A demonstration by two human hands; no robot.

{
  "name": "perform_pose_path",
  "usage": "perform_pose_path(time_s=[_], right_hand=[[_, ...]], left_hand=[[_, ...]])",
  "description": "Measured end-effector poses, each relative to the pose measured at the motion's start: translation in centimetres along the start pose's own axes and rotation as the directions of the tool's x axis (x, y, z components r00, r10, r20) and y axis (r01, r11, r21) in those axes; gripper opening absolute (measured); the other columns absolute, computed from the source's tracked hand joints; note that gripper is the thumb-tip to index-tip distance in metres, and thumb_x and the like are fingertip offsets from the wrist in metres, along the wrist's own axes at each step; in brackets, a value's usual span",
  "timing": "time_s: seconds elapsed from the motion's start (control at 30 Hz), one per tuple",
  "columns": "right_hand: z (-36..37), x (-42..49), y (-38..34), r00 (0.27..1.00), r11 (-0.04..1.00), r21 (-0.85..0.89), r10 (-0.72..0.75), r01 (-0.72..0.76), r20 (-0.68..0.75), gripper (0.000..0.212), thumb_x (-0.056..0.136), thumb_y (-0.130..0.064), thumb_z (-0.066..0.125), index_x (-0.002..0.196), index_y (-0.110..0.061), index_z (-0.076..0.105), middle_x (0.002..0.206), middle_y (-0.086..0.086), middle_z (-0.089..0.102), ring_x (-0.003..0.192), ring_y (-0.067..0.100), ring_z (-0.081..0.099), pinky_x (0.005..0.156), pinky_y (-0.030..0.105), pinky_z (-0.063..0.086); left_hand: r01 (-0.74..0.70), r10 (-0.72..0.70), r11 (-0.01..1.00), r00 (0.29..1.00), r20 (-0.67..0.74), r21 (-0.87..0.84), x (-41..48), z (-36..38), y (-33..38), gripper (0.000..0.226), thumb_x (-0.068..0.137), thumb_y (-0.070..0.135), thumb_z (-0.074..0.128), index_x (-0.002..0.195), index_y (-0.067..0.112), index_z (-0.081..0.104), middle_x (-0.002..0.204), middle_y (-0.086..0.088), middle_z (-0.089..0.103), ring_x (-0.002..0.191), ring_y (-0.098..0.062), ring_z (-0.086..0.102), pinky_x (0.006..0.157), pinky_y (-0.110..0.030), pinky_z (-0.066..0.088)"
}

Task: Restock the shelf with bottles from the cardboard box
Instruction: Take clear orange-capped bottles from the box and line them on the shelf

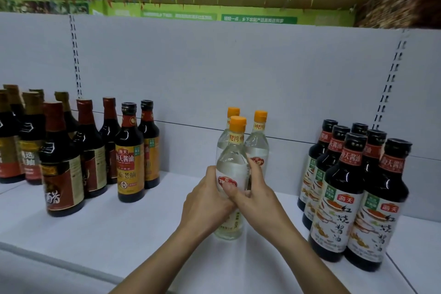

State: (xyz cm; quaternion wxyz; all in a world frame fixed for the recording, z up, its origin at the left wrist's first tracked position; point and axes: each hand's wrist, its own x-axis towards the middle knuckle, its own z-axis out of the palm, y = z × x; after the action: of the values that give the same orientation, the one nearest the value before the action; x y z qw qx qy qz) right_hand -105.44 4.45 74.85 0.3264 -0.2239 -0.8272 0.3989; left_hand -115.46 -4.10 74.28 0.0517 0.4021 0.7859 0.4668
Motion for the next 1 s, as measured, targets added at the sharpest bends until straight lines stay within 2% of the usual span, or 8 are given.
perform_pose_path(time_s=[0.1, 0.2, 0.33, 0.47, 0.53, 0.63, 0.7, 1.0], right_hand=[[0.4, -0.1, 0.6, 0.999, 0.999, -0.002, 0.034, -0.034, 0.011, 0.076, 0.071, -0.081, 0.055, 0.136, -0.067, 0.019, 0.142, -0.015, 0.054, 0.125, 0.016, 0.059, 0.105, 0.047, 0.051], [0.7, -0.1, 1.2, 0.997, 0.997, -0.042, 0.068, -0.066, 0.037, 0.080, 0.072, -0.075, 0.057, 0.141, -0.057, 0.022, 0.140, -0.013, 0.056, 0.127, 0.015, 0.057, 0.106, 0.045, 0.050], [1.0, 0.0, 1.8, 0.989, 0.989, -0.068, 0.136, -0.132, 0.059, 0.086, 0.066, -0.074, 0.057, 0.142, -0.040, 0.034, 0.136, -0.010, 0.060, 0.122, 0.014, 0.060, 0.104, 0.043, 0.051], [1.3, 0.5, 2.9, 0.982, 0.981, -0.072, 0.185, -0.181, 0.044, 0.056, 0.075, -0.064, 0.065, 0.120, -0.042, 0.041, 0.128, -0.009, 0.063, 0.113, 0.014, 0.065, 0.099, 0.042, 0.054], [1.4, 0.5, 3.3, 0.977, 0.976, -0.102, 0.200, -0.192, 0.069, 0.048, 0.085, -0.049, 0.070, 0.121, -0.046, 0.039, 0.130, -0.009, 0.062, 0.113, 0.012, 0.064, 0.098, 0.038, 0.055], [1.7, 0.4, 3.7, 0.972, 0.972, -0.154, 0.198, -0.179, 0.124, 0.079, 0.089, -0.049, 0.067, 0.153, -0.040, 0.024, 0.143, -0.012, 0.056, 0.127, 0.012, 0.058, 0.107, 0.037, 0.049], [1.8, 0.6, 3.8, 0.973, 0.967, -0.191, 0.196, -0.171, 0.120, 0.087, 0.086, -0.056, 0.064, 0.157, -0.039, 0.017, 0.145, -0.012, 0.055, 0.129, 0.013, 0.056, 0.109, 0.039, 0.047], [2.0, 2.5, 2.9, 0.956, 0.932, -0.311, 0.244, -0.186, 0.160, 0.063, 0.095, -0.046, 0.061, 0.148, -0.031, 0.030, 0.144, -0.008, 0.055, 0.131, 0.018, 0.054, 0.109, 0.041, 0.046]], left_hand=[[-0.021, 0.021, 1.000, 1.000, 0.014, 0.003, 0.1, 0.2, -0.6, 0.059, 0.077, 0.059, 0.075, 0.121, 0.040, 0.040, 0.111, 0.015, 0.066, 0.094, -0.012, 0.067, 0.083, -0.036, 0.060], [-0.024, 0.023, 1.000, 0.997, 0.070, 0.005, 0.2, 0.4, -1.6, 0.067, 0.075, 0.058, 0.075, 0.128, 0.044, 0.035, 0.120, 0.015, 0.064, 0.100, -0.013, 0.067, 0.087, -0.038, 0.060], [-0.009, 0.009, 1.000, 0.984, 0.176, 0.000, 0.4, 0.6, -2.6, 0.094, 0.062, 0.063, 0.076, 0.139, 0.051, 0.023, 0.130, 0.015, 0.061, 0.109, -0.015, 0.067, 0.094, -0.044, 0.059], [0.001, 0.000, 1.000, 0.977, 0.213, -0.007, 1.0, 1.0, -3.8, 0.112, 0.052, 0.069, 0.079, 0.144, 0.054, 0.016, 0.130, 0.014, 0.061, 0.111, -0.015, 0.067, 0.094, -0.046, 0.059], [0.003, -0.005, 1.000, 0.973, 0.232, 0.008, 1.4, 1.0, -4.0, 0.113, 0.055, 0.065, 0.081, 0.146, 0.053, 0.014, 0.133, 0.012, 0.060, 0.115, -0.017, 0.066, 0.095, -0.046, 0.059], [-0.023, 0.011, 0.999, 0.960, 0.281, 0.038, 2.0, 0.7, -4.1, 0.110, 0.067, 0.053, 0.086, 0.150, 0.047, 0.014, 0.137, 0.011, 0.059, 0.120, -0.018, 0.063, 0.098, -0.043, 0.058], [-0.034, 0.020, 0.999, 0.952, 0.304, 0.041, 2.5, 0.5, -4.2, 0.108, 0.071, 0.047, 0.087, 0.151, 0.043, 0.015, 0.137, 0.013, 0.060, 0.120, -0.018, 0.064, 0.099, -0.041, 0.057], [-0.039, 0.039, 0.999, 0.951, 0.307, -0.004, 3.9, 0.7, -4.9, 0.105, 0.071, 0.041, 0.090, 0.149, 0.037, 0.020, 0.135, 0.013, 0.061, 0.118, -0.016, 0.065, 0.099, -0.039, 0.057]])
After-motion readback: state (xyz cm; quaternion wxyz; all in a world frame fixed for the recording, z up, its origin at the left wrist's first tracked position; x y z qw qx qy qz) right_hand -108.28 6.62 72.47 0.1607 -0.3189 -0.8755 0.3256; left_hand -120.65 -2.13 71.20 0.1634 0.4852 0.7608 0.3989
